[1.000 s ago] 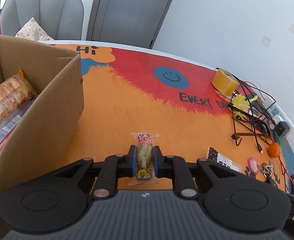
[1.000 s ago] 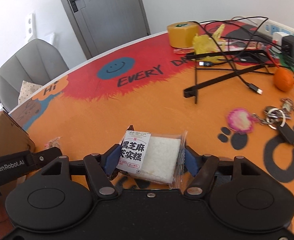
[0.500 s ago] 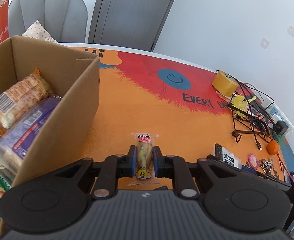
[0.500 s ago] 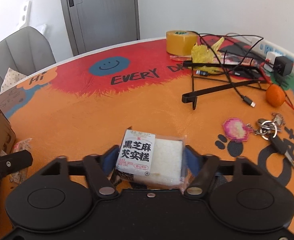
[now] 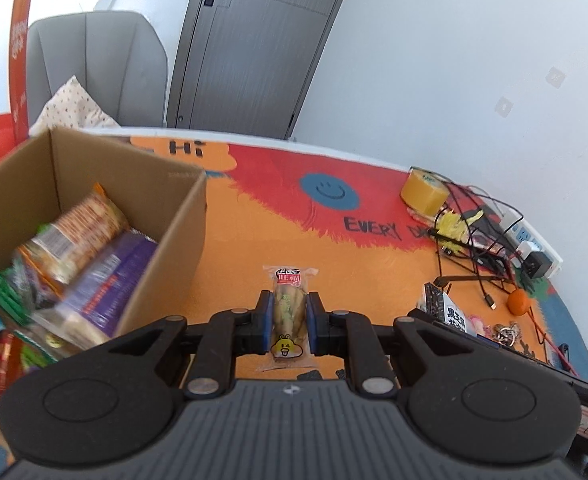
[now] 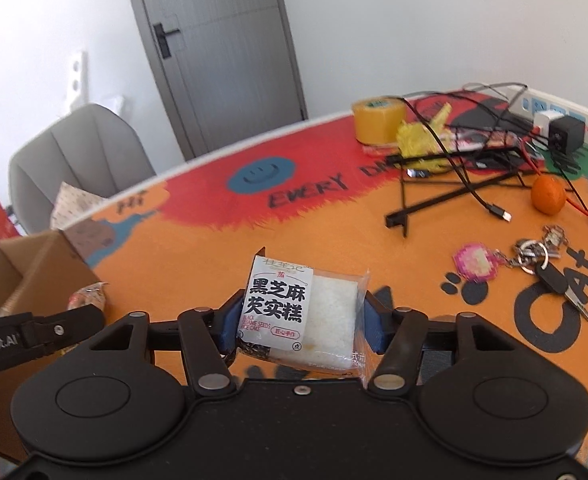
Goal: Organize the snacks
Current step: 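Lift and carry both held snacks over the cardboard box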
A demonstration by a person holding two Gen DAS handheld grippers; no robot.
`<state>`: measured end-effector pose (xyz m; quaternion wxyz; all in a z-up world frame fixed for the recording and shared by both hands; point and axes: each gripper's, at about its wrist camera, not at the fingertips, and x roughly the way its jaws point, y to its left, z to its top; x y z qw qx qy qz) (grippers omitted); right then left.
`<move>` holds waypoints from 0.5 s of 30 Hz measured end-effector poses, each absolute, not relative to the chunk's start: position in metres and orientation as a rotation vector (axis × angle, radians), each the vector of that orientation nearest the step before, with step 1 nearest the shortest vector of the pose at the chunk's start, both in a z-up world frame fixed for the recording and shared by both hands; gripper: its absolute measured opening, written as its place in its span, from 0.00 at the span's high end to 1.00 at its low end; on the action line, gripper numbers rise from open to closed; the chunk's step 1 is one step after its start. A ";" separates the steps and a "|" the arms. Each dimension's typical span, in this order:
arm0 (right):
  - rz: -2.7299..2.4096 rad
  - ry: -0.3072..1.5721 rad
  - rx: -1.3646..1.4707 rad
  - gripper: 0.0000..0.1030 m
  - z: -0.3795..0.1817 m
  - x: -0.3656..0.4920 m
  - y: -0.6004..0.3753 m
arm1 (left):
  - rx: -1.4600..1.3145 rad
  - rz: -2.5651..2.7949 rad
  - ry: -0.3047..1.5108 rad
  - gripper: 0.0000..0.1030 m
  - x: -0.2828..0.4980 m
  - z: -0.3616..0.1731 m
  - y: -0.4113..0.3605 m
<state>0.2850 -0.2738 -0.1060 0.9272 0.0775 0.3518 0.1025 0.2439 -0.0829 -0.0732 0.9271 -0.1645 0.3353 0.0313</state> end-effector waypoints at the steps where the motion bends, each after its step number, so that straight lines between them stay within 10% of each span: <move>1: 0.219 0.713 0.161 0.44 -0.102 0.283 -0.272 | -0.332 0.062 0.680 0.85 0.241 -0.069 -0.082; 15: 0.348 0.599 0.176 0.44 -0.048 0.255 -0.241 | -0.303 0.088 0.599 0.85 0.211 -0.029 -0.041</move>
